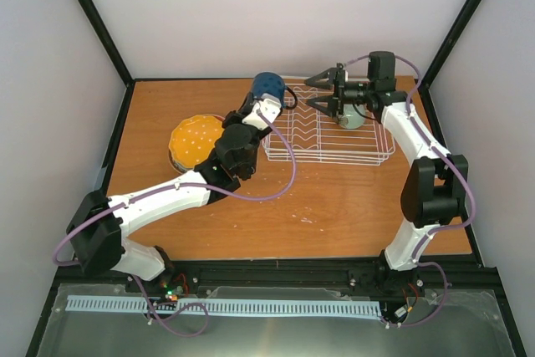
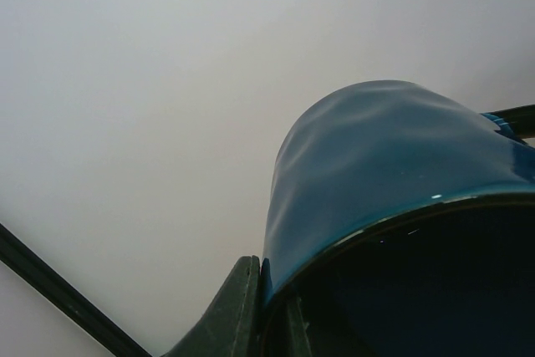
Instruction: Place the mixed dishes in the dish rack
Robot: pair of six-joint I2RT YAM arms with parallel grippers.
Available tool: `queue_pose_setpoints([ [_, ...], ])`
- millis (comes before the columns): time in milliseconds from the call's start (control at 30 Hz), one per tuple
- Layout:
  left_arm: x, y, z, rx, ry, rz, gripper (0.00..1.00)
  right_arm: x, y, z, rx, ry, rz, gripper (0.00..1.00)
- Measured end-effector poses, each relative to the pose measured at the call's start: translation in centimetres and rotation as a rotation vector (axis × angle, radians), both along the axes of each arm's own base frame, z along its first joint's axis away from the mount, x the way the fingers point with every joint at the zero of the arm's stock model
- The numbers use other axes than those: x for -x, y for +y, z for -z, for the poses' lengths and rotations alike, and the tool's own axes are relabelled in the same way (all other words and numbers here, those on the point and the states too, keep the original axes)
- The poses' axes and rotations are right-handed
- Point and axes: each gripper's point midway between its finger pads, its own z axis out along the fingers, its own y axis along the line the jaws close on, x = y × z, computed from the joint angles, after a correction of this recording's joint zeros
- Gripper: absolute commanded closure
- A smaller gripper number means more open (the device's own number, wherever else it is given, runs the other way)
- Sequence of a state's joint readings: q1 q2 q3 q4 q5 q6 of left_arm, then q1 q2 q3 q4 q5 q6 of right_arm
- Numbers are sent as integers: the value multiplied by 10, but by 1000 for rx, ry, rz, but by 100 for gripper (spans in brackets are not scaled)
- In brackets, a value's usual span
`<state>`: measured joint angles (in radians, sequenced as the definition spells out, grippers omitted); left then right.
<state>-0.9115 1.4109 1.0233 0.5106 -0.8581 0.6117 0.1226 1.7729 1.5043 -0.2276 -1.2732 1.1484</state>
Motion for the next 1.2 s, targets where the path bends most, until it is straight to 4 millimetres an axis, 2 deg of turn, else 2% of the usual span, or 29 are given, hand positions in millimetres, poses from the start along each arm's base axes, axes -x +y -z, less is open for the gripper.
queue_pose_setpoints([
  [133,0,-1,4,1,12,1,99,2,8,-11,-10,-22,-19,29],
  [300,-2,-4,11,-11,28,8,99,12,24,-13,-15,-19,-64,29],
  [367,-3,-6,15,-19,37,12,99,17,31,-13,-18,-18,-86,33],
  [533,-5,-10,23,-32,54,20,99,25,42,-14,-22,-9,-119,48],
  [700,-6,-11,25,-34,59,23,99,26,44,-16,-24,-9,-124,68],
  [900,-6,-12,20,-8,51,23,99,27,44,-14,-20,-16,-126,97],
  [1200,-7,-14,19,14,46,25,99,25,42,-18,-23,-57,-128,97],
])
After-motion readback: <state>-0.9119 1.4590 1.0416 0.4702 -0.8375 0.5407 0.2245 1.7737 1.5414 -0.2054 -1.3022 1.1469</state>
